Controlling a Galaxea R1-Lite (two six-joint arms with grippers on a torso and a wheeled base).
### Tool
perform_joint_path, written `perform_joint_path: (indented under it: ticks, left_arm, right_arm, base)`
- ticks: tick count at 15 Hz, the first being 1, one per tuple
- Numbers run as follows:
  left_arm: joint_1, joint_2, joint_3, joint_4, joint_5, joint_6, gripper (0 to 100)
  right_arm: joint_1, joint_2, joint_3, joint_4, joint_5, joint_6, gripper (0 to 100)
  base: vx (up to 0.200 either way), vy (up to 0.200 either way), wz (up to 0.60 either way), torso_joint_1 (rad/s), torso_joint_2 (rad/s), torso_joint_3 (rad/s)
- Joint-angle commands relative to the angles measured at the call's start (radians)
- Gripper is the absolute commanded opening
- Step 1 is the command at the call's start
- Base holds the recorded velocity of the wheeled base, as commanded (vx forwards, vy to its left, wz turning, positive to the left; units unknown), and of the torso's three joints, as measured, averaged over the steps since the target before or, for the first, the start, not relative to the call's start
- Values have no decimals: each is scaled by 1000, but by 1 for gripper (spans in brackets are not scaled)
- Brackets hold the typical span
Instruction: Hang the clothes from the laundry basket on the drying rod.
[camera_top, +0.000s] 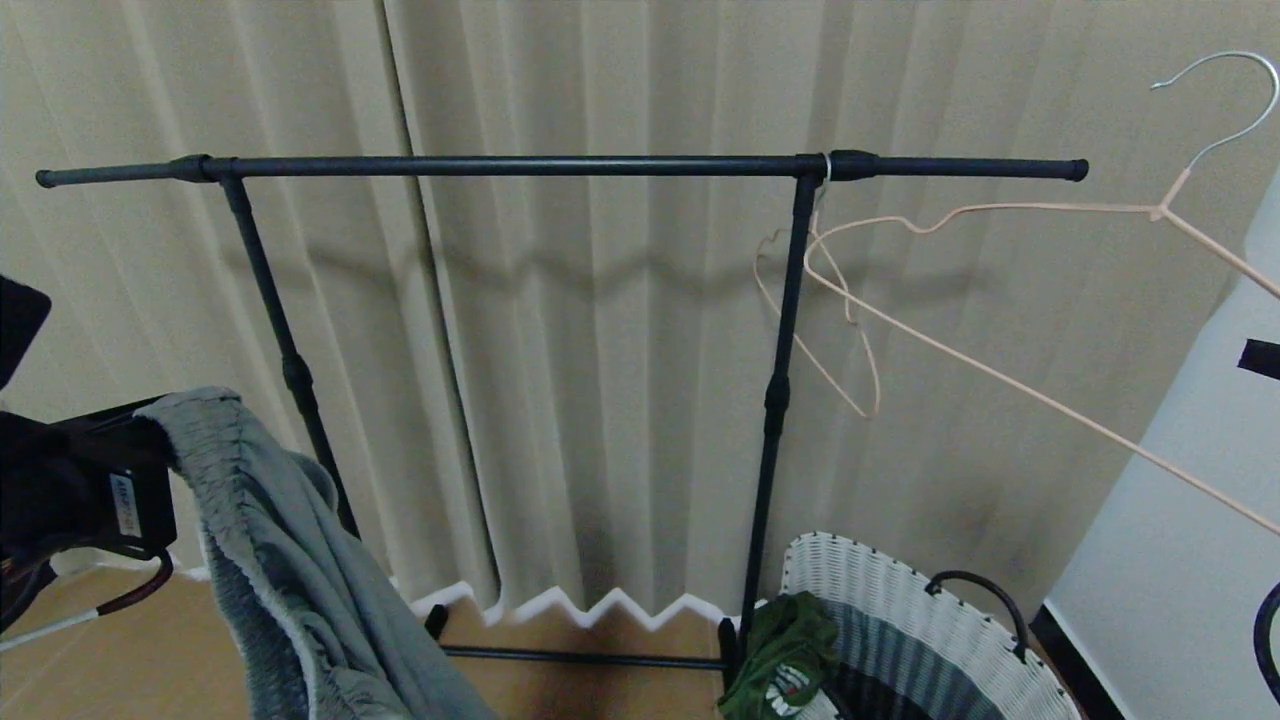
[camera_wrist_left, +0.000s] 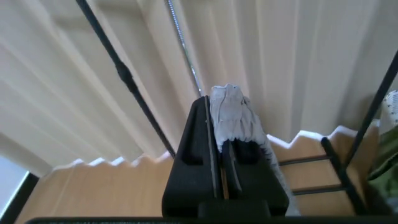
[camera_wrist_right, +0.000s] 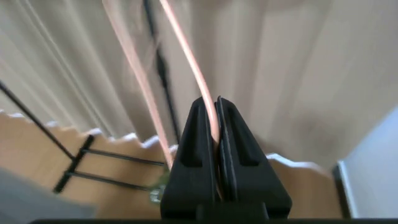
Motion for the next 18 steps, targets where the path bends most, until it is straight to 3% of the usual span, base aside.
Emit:
perform_joint_path:
  ticks: [1,8,15,18]
  left_arm:
    - [1,6,-1,-1,0,1,0]
    - [1,21,-1,-1,0,9,0]
    - [-7,32,15,-71,-3,21,0]
    - [-7,51,2,-71,-4,19,0]
  right_arm:
    - [9,-5,2,0,3,1,0]
    - [106,-5,34,3,3,-6,0]
    - [279,3,68,17,-11,-21,0]
    - [290,23,68,51,-38,-90,0]
  base:
    - [0,200,0,-7,2,-2]
    - [0,200,0,4,4,0]
    - [0,0,0,0,0,0]
    - [0,0,0,0,0,0]
